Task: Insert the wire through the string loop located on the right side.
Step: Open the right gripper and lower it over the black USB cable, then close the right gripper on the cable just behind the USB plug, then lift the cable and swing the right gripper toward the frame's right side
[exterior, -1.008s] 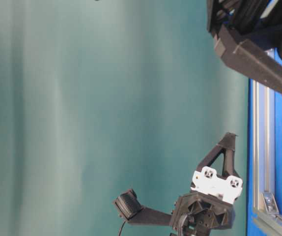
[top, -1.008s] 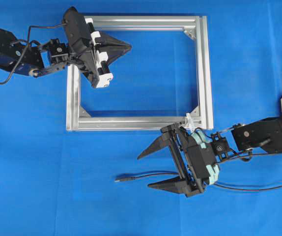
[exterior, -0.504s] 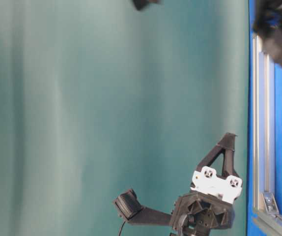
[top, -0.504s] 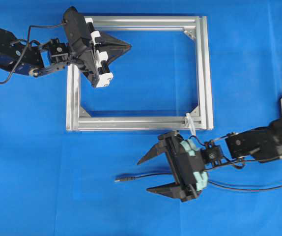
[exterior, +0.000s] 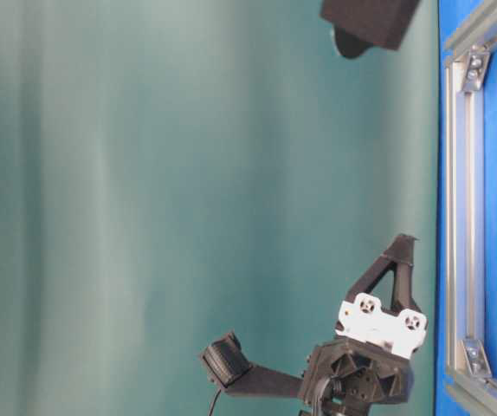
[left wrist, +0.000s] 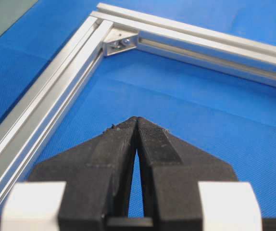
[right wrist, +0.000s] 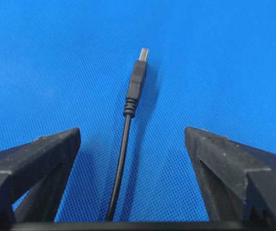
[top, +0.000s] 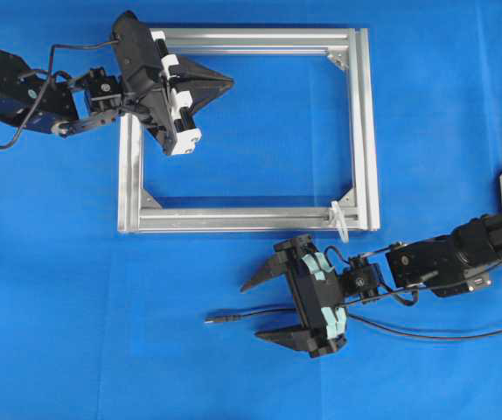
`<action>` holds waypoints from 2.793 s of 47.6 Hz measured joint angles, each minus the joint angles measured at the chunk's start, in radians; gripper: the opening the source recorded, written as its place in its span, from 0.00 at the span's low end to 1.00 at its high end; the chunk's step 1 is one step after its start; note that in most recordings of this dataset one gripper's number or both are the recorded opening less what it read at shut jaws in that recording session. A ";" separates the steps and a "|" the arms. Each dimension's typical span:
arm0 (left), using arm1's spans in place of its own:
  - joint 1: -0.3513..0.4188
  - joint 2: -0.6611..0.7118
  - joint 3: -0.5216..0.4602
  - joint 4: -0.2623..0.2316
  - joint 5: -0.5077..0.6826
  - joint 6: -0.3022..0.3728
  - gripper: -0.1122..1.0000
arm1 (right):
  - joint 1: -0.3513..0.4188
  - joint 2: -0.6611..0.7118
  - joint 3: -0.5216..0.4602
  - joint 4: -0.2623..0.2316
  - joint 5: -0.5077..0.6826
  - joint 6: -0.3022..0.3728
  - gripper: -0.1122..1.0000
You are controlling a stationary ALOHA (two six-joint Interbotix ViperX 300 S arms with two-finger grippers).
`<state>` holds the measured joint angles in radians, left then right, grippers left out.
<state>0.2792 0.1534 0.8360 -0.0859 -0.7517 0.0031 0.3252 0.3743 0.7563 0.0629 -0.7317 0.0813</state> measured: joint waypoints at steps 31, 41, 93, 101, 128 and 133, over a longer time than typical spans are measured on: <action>0.000 0.000 -0.002 0.000 0.000 0.000 0.10 | 0.000 0.000 0.000 0.000 0.000 -0.005 0.06; 0.000 0.000 0.000 0.000 0.000 0.000 0.10 | 0.000 0.000 0.000 0.000 0.000 -0.005 0.06; 0.000 0.000 -0.002 0.000 0.002 -0.002 0.10 | 0.000 -0.253 -0.008 -0.002 0.262 -0.008 0.06; 0.000 0.000 -0.002 0.002 0.002 0.000 0.10 | 0.000 -0.253 -0.008 -0.003 0.262 -0.006 0.06; 0.000 0.000 0.000 0.002 0.000 0.000 0.10 | -0.002 -0.253 -0.008 -0.003 0.268 -0.006 0.06; 0.000 0.000 0.000 0.002 0.002 0.000 0.10 | 0.000 -0.253 -0.008 -0.003 0.268 -0.006 0.06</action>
<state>0.2792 0.1534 0.8360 -0.0844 -0.7501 0.0031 0.3252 0.1212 0.7486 0.0598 -0.4633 0.0752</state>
